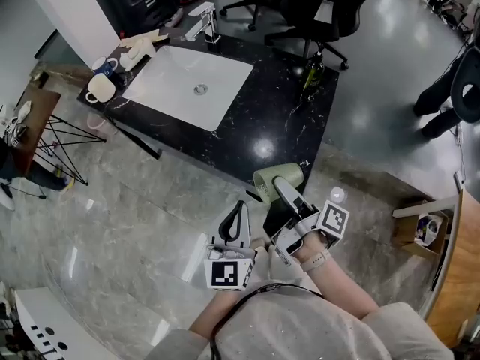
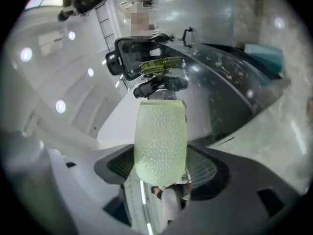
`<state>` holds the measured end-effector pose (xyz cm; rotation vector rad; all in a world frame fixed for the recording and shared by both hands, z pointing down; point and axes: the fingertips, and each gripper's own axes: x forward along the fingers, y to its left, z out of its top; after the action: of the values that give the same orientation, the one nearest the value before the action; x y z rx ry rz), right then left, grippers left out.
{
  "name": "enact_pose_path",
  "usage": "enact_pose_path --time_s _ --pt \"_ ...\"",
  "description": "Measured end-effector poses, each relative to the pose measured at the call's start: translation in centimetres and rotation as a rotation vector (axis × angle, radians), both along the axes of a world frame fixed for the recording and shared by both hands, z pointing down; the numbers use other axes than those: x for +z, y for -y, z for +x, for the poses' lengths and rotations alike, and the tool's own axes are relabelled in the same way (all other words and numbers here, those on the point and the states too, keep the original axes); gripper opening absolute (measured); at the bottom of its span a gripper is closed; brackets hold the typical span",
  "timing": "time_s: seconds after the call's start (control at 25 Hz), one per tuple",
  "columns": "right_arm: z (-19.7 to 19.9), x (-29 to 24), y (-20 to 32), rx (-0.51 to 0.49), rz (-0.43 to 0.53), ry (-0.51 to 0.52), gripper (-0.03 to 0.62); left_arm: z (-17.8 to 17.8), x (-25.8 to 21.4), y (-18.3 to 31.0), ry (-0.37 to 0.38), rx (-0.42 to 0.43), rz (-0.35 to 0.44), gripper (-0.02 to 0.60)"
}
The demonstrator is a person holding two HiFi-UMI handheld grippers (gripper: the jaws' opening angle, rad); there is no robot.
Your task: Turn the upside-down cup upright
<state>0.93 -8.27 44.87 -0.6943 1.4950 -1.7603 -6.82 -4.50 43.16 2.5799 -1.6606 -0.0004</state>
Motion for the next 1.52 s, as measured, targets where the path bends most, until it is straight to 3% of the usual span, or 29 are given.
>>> enact_pose_path --time_s 0.28,0.48,0.6,0.8,1.12,1.36,1.52 --pt "-1.6 -0.4 0.3 0.063 -0.112 0.454 0.324 -0.2 -0.2 -0.6 -0.006 0.005 -0.007 0.005" --pt "-0.9 -0.2 1.0 0.119 -0.098 0.775 0.324 -0.8 -0.5 -0.5 0.009 0.006 0.008 0.005" --pt "-1.0 -0.2 1.4 0.157 -0.124 0.912 0.324 -1.1 -0.5 -0.5 0.02 0.009 0.003 0.005" --pt "-0.5 -0.4 1.9 0.245 -0.125 1.055 0.324 -1.1 -0.1 -0.5 0.031 0.017 -0.011 0.005" --pt "2.1 -0.6 1.7 0.308 0.01 1.194 0.324 -0.3 -0.7 0.2 -0.016 0.025 -0.042 0.005" --pt "2.7 -0.6 1.5 0.286 0.081 1.232 0.324 -0.6 -0.2 0.7 0.048 0.036 -0.009 0.005" --pt "3.3 0.1 1.5 0.315 0.087 1.24 0.324 0.0 -0.4 0.8 0.016 0.037 -0.033 0.005"
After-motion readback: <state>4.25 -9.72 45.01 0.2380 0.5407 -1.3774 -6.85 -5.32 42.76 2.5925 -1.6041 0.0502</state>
